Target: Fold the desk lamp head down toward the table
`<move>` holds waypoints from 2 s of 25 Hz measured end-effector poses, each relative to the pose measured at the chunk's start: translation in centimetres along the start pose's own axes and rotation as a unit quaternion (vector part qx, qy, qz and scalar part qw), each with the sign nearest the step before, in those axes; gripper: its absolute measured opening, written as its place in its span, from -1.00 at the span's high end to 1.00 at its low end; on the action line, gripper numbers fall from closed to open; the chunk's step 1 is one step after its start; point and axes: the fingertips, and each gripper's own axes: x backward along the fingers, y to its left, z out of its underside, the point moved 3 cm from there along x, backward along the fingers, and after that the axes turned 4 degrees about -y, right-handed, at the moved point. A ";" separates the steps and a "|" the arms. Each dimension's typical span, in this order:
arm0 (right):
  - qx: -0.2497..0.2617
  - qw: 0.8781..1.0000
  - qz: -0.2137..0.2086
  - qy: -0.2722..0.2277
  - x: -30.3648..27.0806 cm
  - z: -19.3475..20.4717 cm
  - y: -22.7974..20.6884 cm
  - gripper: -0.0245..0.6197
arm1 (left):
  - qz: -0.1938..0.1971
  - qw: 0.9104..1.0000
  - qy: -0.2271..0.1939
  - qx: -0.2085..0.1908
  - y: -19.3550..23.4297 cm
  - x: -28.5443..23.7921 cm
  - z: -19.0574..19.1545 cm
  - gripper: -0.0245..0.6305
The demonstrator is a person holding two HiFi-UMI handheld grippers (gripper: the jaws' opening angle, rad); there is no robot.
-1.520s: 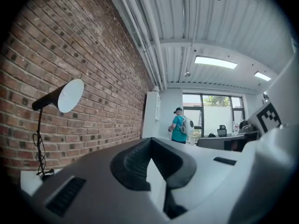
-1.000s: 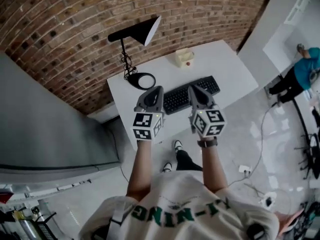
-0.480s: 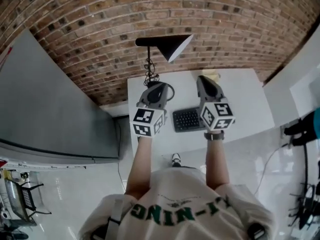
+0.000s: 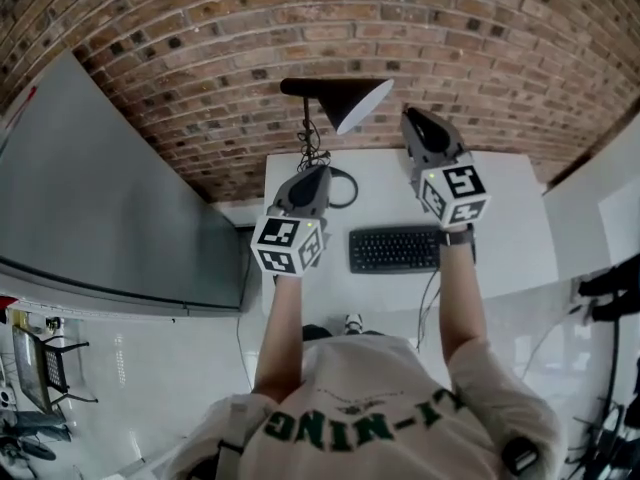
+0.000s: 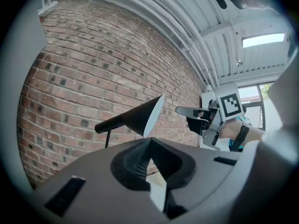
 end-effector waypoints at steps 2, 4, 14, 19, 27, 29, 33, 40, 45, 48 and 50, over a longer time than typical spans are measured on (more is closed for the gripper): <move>0.018 1.000 -0.010 0.002 -1.0 -0.5 -0.2 0.84 | 0.003 1.000 -0.002 0.001 0.3 -0.1 -0.2 0.93; 0.038 0.999 -0.020 0.007 -2.0 -0.9 -0.1 0.78 | 0.009 1.000 -0.003 0.002 0.8 -0.4 -0.4 0.93; 0.102 0.993 -0.039 0.040 -4.9 -1.5 0.2 0.57 | 0.040 0.999 0.019 0.010 2.9 -1.4 0.5 0.93; 0.138 0.988 -0.033 0.055 -5.9 -1.5 -0.1 0.53 | 0.056 0.998 0.024 0.008 3.3 -1.7 0.5 0.93; 0.148 0.988 -0.022 0.045 -6.9 -2.4 0.0 0.54 | 0.071 0.997 0.031 0.009 4.3 -1.9 0.9 0.93; 0.148 0.988 -0.021 0.049 -7.0 -2.3 0.1 0.58 | 0.072 0.997 0.033 0.010 4.5 -1.9 1.1 0.93; 0.148 0.987 -0.011 0.056 -7.0 -2.1 -0.3 0.74 | 0.076 0.996 0.036 0.012 4.8 -2.0 1.2 0.93; 0.142 0.988 -0.008 0.053 -7.1 -2.2 -0.3 0.76 | 0.086 0.995 0.034 0.043 5.1 -2.2 1.8 0.93; 0.138 0.989 -0.005 0.054 -6.9 -2.0 -0.3 0.76 | 0.090 0.994 0.037 0.043 4.9 -2.2 2.1 0.93; 0.137 0.989 0.001 0.065 -6.5 -1.4 -0.7 0.76 | 0.086 0.994 0.043 0.043 5.1 -2.3 2.4 0.93; 0.135 0.989 0.003 0.065 -6.4 -1.1 -0.8 0.76 | 0.084 0.994 0.046 0.044 5.3 -2.3 2.8 0.93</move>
